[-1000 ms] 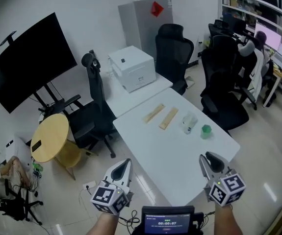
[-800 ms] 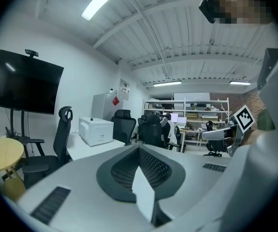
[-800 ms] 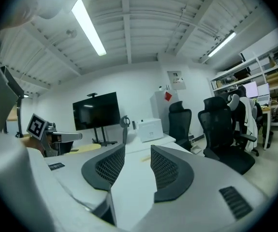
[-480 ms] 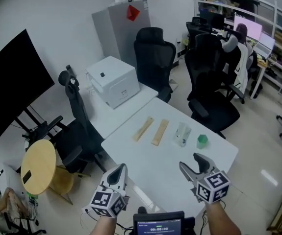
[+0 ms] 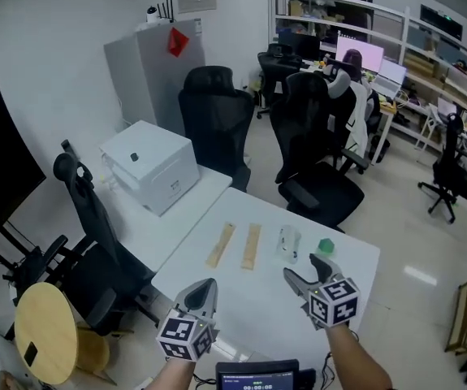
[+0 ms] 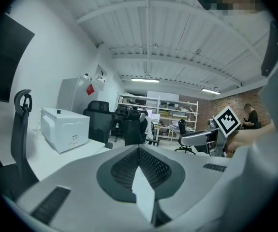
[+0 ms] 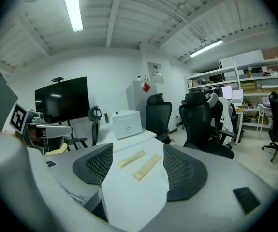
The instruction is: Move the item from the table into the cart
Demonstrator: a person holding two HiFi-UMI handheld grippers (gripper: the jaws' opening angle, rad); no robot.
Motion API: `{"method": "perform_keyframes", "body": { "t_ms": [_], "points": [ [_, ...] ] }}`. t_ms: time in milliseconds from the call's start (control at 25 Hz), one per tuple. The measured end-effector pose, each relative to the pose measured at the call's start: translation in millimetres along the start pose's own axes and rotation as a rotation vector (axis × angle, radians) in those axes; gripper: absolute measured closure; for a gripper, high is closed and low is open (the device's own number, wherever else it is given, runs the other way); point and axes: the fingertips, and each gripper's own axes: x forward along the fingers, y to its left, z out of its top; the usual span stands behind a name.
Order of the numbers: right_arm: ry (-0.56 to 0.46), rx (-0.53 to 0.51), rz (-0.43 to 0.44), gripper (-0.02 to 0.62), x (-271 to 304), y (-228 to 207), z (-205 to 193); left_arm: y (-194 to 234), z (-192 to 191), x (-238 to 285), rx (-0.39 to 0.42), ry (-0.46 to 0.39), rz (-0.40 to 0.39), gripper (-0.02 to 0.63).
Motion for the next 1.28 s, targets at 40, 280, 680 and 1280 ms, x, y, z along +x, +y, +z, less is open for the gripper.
{"method": "perform_keyframes", "body": {
  "t_ms": [40,280,680,1280],
  "points": [
    [0.010,0.006,-0.015,0.276,7,-6,-1,4,0,11,-0.002,0.012,-0.002,0.606],
    [0.066,0.129,-0.059,0.276,48,-54,-19,15,3,79,0.000,0.065,-0.017,0.606],
    [0.197,0.208,-0.134,0.227,157,-109,-53,69,-16,202,-0.026,0.193,-0.054,0.604],
    [0.441,0.308,-0.355,0.227,307,-169,-155,159,-121,350,-0.080,0.472,-0.141,0.604]
  ]
}}
